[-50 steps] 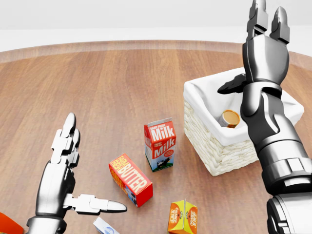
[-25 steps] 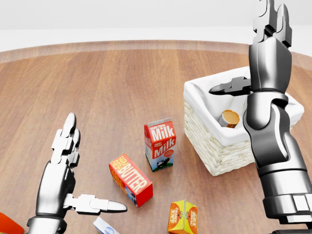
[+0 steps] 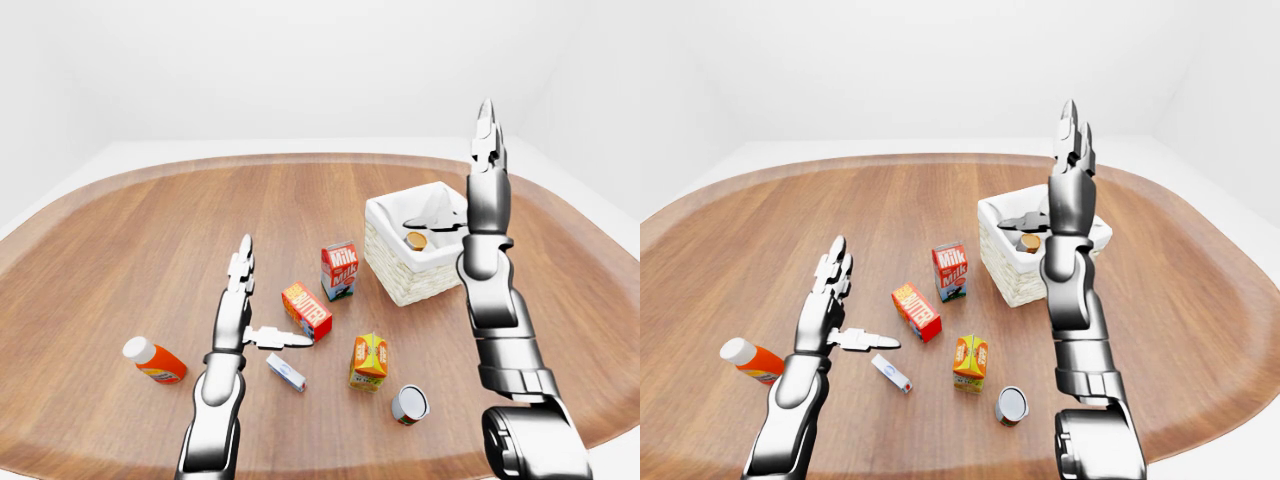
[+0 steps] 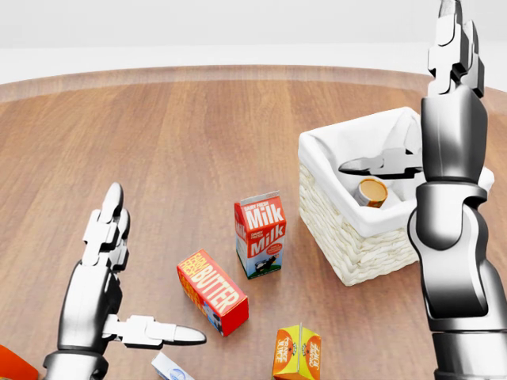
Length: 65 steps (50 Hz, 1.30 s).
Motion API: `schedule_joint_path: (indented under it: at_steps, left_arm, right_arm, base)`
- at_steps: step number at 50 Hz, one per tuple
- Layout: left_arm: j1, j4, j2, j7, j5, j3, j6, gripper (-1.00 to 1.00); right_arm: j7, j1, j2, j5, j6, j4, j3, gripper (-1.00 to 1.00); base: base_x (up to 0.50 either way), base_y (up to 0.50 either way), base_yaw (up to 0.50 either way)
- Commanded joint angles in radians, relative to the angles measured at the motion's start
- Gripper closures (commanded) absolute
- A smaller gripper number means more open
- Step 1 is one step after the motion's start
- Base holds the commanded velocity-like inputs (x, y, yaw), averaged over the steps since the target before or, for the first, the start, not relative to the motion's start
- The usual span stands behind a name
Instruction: Pick up the alphabet soup and the tomato sauce, and put them in the basket.
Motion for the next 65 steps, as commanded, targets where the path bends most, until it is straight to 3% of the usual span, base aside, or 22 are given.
schedule_joint_path:
  at_steps: [1, 19, 41, 65]
  left_arm:
    - [0.002, 0.003, -0.001, 0.002, -0.007, 0.003, 0.000, -1.00]
    - [0.006, -0.007, -0.001, 0.001, -0.007, 0.002, 0.000, -1.00]
    - [0.002, -0.006, -0.001, 0.002, -0.009, 0.005, 0.000, -1.00]
    - [0.007, -0.005, -0.001, 0.002, -0.007, 0.001, 0.000, -1.00]
  right_arm:
    - [0.036, 0.088, 0.018, 0.037, 0.000, -0.129, -0.013, -1.00]
    - [0.054, 0.207, 0.047, 0.069, 0.000, -0.236, -0.027, -1.00]
    - [0.169, 0.343, 0.103, 0.167, 0.000, -0.509, -0.041, -1.00]
    - [0.220, 0.548, 0.179, 0.194, 0.000, -0.650, -0.029, -1.00]
  base:
    - [0.00, 0.00, 0.00]
    - [0.00, 0.00, 0.00]
    - [0.00, 0.00, 0.00]
    - [0.00, 0.00, 0.00]
